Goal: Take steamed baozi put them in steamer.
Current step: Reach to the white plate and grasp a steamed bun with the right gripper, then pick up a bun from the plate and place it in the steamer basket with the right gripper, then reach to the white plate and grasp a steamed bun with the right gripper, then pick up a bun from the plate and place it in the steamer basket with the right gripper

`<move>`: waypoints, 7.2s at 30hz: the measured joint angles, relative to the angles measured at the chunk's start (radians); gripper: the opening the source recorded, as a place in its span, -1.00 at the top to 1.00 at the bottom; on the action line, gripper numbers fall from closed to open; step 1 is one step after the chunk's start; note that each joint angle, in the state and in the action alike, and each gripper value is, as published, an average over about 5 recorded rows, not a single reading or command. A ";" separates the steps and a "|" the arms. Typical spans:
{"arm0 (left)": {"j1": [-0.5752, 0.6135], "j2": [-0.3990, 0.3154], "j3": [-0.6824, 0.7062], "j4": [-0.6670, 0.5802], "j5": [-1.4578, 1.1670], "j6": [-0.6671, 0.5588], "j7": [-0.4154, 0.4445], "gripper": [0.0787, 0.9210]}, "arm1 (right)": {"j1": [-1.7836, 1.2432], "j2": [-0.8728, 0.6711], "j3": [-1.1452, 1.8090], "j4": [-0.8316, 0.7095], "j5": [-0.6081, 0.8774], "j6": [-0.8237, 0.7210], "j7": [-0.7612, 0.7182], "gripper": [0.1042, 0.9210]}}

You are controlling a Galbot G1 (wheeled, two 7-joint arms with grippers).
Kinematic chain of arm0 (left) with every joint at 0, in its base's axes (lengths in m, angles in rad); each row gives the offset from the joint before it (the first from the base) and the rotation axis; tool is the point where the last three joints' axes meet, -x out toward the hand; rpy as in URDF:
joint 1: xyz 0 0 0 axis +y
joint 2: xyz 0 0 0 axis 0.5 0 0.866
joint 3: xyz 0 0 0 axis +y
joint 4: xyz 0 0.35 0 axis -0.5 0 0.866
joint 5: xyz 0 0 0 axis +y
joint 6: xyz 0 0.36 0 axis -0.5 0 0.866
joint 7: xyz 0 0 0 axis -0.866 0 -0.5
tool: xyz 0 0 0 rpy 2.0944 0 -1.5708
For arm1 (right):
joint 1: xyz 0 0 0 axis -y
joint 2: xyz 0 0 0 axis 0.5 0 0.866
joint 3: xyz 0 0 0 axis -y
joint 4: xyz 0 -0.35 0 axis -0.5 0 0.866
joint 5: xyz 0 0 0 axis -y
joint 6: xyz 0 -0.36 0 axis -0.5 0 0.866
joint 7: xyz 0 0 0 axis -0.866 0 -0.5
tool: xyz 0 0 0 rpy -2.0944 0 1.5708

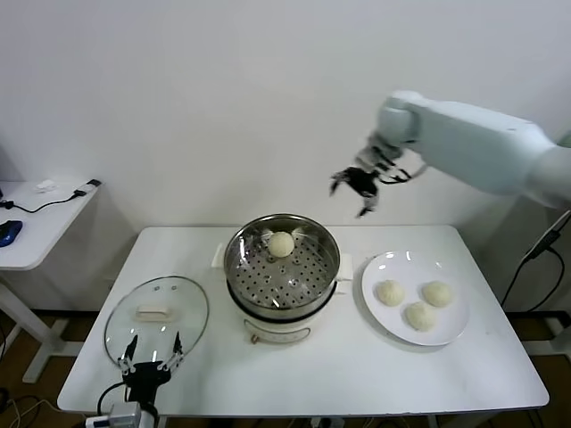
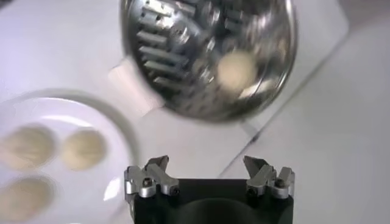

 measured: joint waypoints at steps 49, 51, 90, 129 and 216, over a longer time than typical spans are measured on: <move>0.000 0.000 -0.019 0.019 0.013 -0.004 0.003 -0.77 | -0.479 -0.080 0.244 -0.110 0.004 -0.421 0.116 -0.39; 0.003 0.001 -0.018 0.014 0.013 -0.003 0.003 -0.77 | -0.433 -0.087 0.221 -0.092 0.022 -0.416 0.103 -0.40; 0.028 0.000 0.003 -0.021 0.043 -0.004 0.004 -0.77 | -0.077 0.371 -0.011 0.163 0.641 -0.688 0.394 -0.41; 0.061 -0.006 -0.003 -0.059 0.065 -0.027 -0.009 -0.77 | 0.080 -0.019 -0.126 0.205 0.337 -0.419 0.077 -0.76; 0.074 -0.036 -0.002 -0.084 0.084 -0.027 -0.019 -0.77 | -0.051 0.224 0.078 0.384 -0.337 0.157 0.074 -0.36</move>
